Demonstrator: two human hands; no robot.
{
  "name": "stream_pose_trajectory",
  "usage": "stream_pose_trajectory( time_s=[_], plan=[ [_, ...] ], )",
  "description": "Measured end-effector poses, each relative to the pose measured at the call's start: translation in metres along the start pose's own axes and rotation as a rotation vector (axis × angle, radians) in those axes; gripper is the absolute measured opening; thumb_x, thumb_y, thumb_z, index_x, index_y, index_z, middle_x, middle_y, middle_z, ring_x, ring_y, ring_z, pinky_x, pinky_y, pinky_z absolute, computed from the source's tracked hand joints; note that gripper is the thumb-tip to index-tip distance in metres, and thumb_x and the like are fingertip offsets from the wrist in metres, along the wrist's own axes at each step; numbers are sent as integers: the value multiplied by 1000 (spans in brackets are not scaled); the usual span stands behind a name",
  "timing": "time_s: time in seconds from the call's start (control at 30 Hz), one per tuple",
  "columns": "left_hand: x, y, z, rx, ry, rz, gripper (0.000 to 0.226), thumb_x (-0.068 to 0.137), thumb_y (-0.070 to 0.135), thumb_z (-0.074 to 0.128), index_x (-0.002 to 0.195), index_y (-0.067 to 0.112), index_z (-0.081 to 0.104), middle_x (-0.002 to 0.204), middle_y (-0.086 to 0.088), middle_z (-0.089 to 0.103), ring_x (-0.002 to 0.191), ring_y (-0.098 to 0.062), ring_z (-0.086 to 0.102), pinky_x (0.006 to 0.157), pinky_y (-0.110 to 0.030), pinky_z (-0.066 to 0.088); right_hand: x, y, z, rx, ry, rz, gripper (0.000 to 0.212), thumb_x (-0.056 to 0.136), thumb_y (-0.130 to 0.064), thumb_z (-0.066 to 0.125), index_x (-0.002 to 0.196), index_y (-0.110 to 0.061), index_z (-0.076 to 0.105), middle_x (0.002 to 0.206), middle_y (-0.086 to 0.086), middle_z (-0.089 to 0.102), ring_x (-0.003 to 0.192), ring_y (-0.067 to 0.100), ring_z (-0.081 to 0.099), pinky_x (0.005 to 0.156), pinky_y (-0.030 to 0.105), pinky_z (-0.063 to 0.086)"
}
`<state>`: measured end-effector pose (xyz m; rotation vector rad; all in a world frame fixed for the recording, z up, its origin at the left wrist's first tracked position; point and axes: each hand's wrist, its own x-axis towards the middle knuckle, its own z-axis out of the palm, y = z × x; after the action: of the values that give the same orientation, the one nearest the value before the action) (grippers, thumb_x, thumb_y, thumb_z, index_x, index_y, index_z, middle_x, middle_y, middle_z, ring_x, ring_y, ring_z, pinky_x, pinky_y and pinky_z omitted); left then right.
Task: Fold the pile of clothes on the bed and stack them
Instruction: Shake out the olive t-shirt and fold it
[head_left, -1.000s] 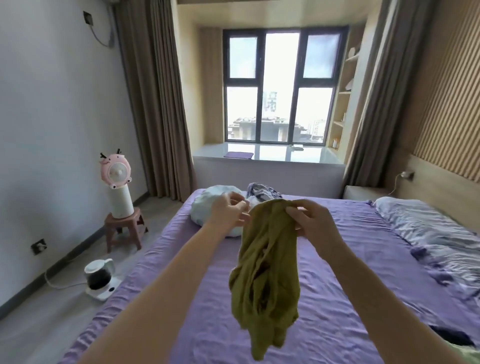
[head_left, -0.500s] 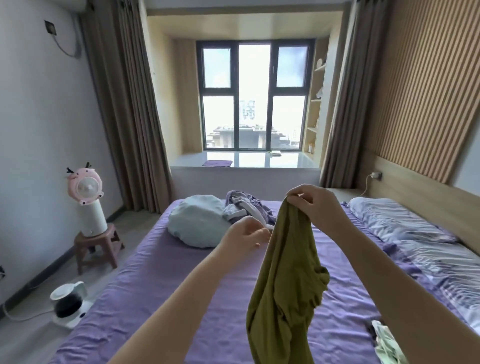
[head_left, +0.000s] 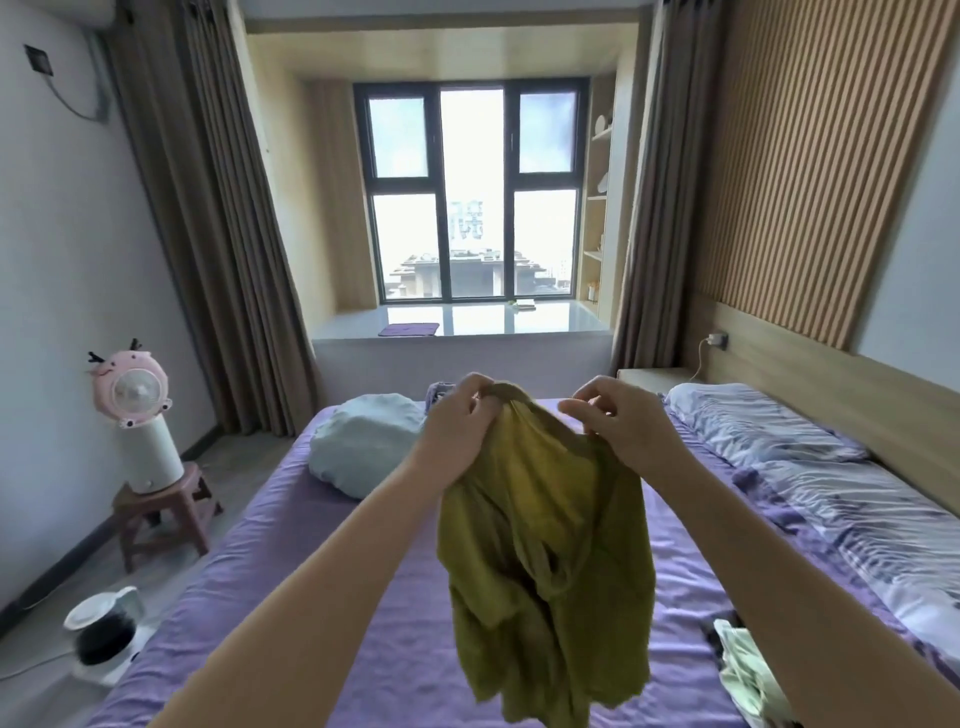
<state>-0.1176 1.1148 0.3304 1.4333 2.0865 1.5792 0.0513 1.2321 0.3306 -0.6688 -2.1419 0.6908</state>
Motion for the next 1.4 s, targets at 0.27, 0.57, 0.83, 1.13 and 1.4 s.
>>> stream_pose_trajectory(
  time_s=[0.27, 0.57, 0.83, 1.13, 1.4],
  plan=[
    [18, 5, -62, 11, -9, -96, 5, 88, 20, 66, 86, 19, 70, 79, 0, 66, 82, -20, 59, 86, -35, 48, -29, 11, 4, 150, -453, -6, 30, 84, -27, 71, 57, -35, 59, 53, -17, 49, 51, -4, 45, 54, 7, 35],
    [-36, -23, -76, -130, -240, -115, 24, 77, 25, 78, 97, 29, 67, 96, 16, 66, 93, -10, 65, 81, -19, 52, -6, -34, 53, 580, -262, 113, 21, 84, -25, 71, 83, -5, 68, 73, 2, 62, 68, 10, 58, 62, 21, 48],
    [-55, -26, -51, -193, -244, -222, 28, 81, 15, 75, 101, -4, 67, 102, -27, 67, 91, -33, 67, 91, -51, 52, 0, -47, 82, 276, -94, 98, 27, 84, -38, 69, 80, -12, 63, 68, -3, 60, 64, 11, 54, 59, 21, 43],
    [-29, -23, -50, -491, -97, -456, 24, 84, 18, 73, 95, -3, 70, 99, -25, 69, 87, -34, 68, 86, -41, 56, -70, -9, 95, 59, -114, -186, 37, 83, -13, 71, 116, -23, 60, 110, -13, 56, 96, -17, 49, 85, 3, 39],
    [-30, -50, -67, 217, -66, -189, 28, 81, 51, 69, 91, 26, 60, 81, 9, 62, 77, -7, 59, 63, -15, 41, -40, -14, 54, 182, 51, -74, 21, 88, -8, 65, 85, -28, 70, 83, -15, 68, 79, -2, 61, 78, 12, 44]
  ],
)
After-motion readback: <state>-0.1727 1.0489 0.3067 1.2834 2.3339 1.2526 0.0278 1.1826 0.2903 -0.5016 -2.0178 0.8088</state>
